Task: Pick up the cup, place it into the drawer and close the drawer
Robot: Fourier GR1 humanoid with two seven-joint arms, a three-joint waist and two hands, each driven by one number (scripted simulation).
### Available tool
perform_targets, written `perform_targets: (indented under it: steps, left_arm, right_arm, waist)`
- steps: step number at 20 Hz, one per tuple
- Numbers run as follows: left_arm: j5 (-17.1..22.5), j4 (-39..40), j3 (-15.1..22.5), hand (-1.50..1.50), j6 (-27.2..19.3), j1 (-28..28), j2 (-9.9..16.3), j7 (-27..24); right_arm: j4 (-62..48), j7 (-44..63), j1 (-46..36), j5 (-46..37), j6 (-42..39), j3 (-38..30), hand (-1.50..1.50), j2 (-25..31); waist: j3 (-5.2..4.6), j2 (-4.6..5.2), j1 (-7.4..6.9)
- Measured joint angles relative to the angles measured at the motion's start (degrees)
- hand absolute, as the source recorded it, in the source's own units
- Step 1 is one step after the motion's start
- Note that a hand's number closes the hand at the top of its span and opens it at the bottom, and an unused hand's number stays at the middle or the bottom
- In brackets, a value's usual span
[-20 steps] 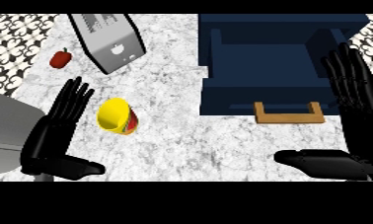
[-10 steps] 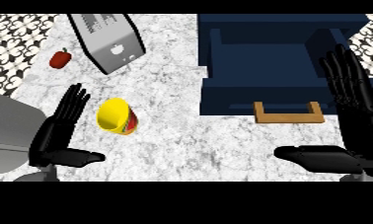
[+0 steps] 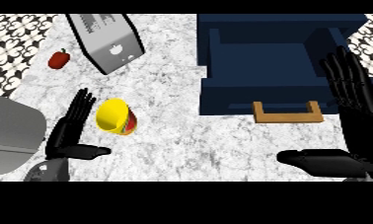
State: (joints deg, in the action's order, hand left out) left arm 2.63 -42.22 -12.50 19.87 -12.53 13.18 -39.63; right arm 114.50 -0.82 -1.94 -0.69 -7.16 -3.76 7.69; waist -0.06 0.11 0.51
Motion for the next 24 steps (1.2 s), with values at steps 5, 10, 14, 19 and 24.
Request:
perform_targets:
  steps: [5,10,14,19,24]
  left_arm:
    - [-2.16,13.5,-1.01,-1.5,-1.3,-5.61,1.01,-7.85]
    - [-3.6,21.96,-1.4,-1.5,-3.23,-9.47,1.33,-12.32]
    - [-4.56,26.41,-1.47,-1.5,-3.7,-11.34,2.21,-14.45]
    - [-4.91,28.82,-1.51,-1.5,-3.88,-13.3,1.92,-15.4]
    - [-5.16,30.46,-1.64,-1.5,-4.01,-14.23,1.47,-16.28]
  right_arm:
    - [-0.99,-0.66,-0.67,-0.18,-0.26,-0.4,-1.5,-0.27]
    - [-1.13,-0.04,-1.46,-0.53,-0.44,-0.2,-1.5,-0.39]
    - [-2.5,-0.94,-1.9,0.14,-1.26,-0.92,-1.5,-0.02]
    - [-2.23,0.58,-3.35,0.26,-1.11,-0.97,-1.5,0.0]
    - [-1.69,-0.01,-2.05,-0.48,-1.09,-0.02,-1.5,-0.67]
  waist:
    - [-0.01,0.07,0.12]
    - [-0.05,0.15,0.28]
    - [-0.1,0.3,0.53]
    - [-0.1,0.31,0.57]
    - [-0.13,0.4,0.87]
